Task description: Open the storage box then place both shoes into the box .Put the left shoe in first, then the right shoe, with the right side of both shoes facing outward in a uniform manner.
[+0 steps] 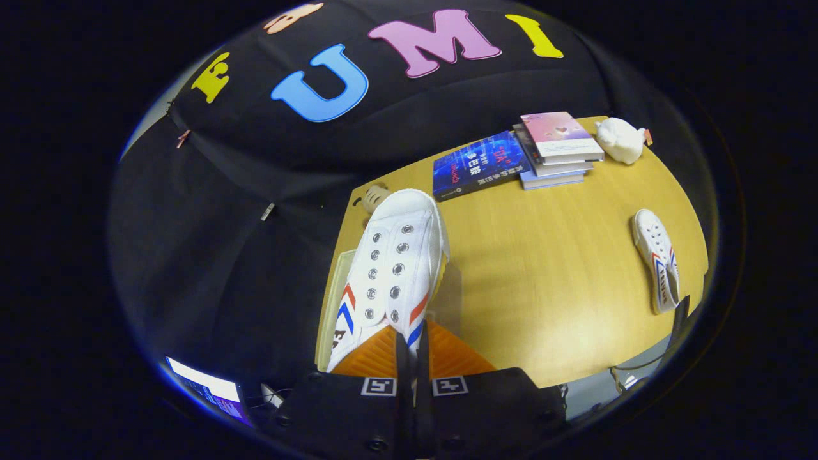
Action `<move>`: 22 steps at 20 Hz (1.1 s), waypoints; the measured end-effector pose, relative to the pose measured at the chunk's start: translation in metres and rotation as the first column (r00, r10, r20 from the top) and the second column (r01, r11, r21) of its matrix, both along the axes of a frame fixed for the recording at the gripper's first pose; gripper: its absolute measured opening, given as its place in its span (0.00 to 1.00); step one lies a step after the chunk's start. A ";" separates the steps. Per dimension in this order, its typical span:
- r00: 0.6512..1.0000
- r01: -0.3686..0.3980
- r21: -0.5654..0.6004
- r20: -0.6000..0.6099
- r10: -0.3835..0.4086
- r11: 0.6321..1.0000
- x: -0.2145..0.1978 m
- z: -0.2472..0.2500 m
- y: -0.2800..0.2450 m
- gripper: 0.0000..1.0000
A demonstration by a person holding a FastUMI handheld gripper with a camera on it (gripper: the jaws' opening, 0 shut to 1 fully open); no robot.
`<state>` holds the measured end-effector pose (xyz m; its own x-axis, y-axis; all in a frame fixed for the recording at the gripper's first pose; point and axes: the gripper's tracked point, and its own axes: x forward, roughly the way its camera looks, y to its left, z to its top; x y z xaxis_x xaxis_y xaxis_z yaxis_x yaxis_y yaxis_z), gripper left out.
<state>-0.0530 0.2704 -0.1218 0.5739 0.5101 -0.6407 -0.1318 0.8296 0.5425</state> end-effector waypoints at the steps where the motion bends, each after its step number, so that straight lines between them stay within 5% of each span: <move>1: 1.000 -0.007 0.016 0.005 0.007 1.000 0.000 0.000 0.017 0.06; 9: 0.997 -0.059 -0.005 -0.059 0.058 0.998 -0.001 -0.054 0.105 0.05; 14: 0.990 -0.073 -0.109 -0.131 0.058 0.991 0.003 -0.104 0.116 0.06; 20: 0.981 -0.118 -0.101 -0.167 0.100 0.988 0.008 -0.123 0.137 0.06; 21: 0.979 -0.132 -0.070 -0.166 0.119 0.989 0.006 -0.122 0.146 0.13; 22: 0.978 -0.145 -0.045 -0.155 0.136 0.988 0.007 -0.117 0.151 0.31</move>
<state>-0.0464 0.4210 -0.2388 0.3932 0.5401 -0.7441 -0.1693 0.8380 0.5187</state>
